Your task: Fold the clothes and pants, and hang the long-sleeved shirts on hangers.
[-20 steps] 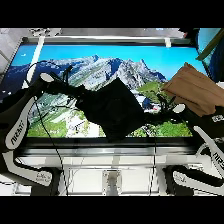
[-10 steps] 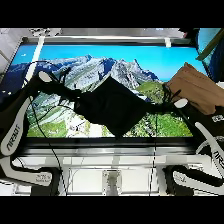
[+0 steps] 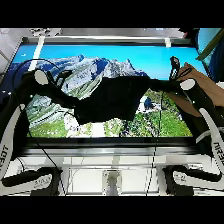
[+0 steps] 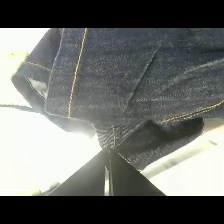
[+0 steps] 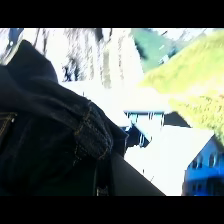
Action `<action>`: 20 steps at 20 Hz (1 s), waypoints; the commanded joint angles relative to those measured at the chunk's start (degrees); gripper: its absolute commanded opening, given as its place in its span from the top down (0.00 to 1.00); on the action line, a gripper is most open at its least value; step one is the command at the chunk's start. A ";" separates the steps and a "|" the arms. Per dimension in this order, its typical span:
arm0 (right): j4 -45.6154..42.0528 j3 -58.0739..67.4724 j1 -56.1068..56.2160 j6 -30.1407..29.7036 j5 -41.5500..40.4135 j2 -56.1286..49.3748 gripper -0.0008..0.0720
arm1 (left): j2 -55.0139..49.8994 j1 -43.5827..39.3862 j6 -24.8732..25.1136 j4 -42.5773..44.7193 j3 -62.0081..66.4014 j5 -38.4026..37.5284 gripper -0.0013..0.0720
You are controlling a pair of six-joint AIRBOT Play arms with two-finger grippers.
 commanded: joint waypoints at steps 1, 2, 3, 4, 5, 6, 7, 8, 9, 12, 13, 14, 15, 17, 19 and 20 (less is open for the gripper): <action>3.67 2.64 0.17 0.57 -3.43 -4.81 0.97 | -1.66 -0.57 -1.09 1.57 -0.39 16.74 0.97; 5.55 2.64 0.50 0.55 -5.92 -6.23 0.97 | -3.30 -0.33 -3.04 1.60 -0.37 22.75 0.97; 6.99 2.64 1.14 0.55 -8.37 -7.48 0.97 | -5.35 -0.04 -4.92 1.55 -0.37 28.15 0.97; 7.91 2.64 1.95 0.55 -11.17 -8.52 0.97 | -7.52 0.33 -6.86 1.55 -0.35 32.22 0.97; 8.07 2.64 2.80 0.52 -14.10 -9.29 0.97 | -9.60 0.72 -8.39 1.53 -0.35 35.23 0.97; 8.07 2.64 3.52 0.52 -16.72 -9.70 0.97 | -11.34 1.07 -9.77 1.55 -0.35 37.27 0.97; 8.07 2.64 4.15 0.55 -19.28 -10.01 0.97 | -12.90 1.44 -11.19 1.53 -0.35 38.53 0.97; 8.11 2.64 4.55 0.55 -20.96 -10.14 0.96 | -14.34 1.79 -12.07 1.44 -0.35 38.95 0.96; 8.13 2.64 4.66 0.55 -21.59 -10.16 0.88 | -15.23 2.03 -12.63 1.31 -0.35 38.64 0.78; 8.37 3.65 3.28 0.55 -14.88 -10.03 0.25 | -14.38 3.02 -12.63 1.53 -0.33 34.40 0.04; 7.74 4.70 1.88 0.52 -9.66 -9.86 0.25 | -13.09 3.87 -12.61 1.57 -0.33 30.99 0.04; 6.47 5.77 0.26 0.52 -4.81 -9.49 0.25 | -11.80 4.74 -12.07 1.57 -0.35 26.71 0.04; 4.92 6.75 -1.81 0.52 0.33 -8.74 0.27 | -10.49 5.55 -8.66 1.57 -0.35 21.09 0.04; 2.67 7.08 -6.08 0.52 7.69 -5.79 0.27 | -8.76 5.92 -2.78 1.49 -0.98 11.91 0.05; -1.44 6.51 -9.68 0.52 14.12 -1.51 0.28 | -7.28 4.94 1.60 -1.81 -4.22 10.36 0.05; -3.52 5.66 -10.91 0.52 16.68 0.94 0.28 | -7.26 4.28 4.44 -4.74 -5.79 10.43 0.05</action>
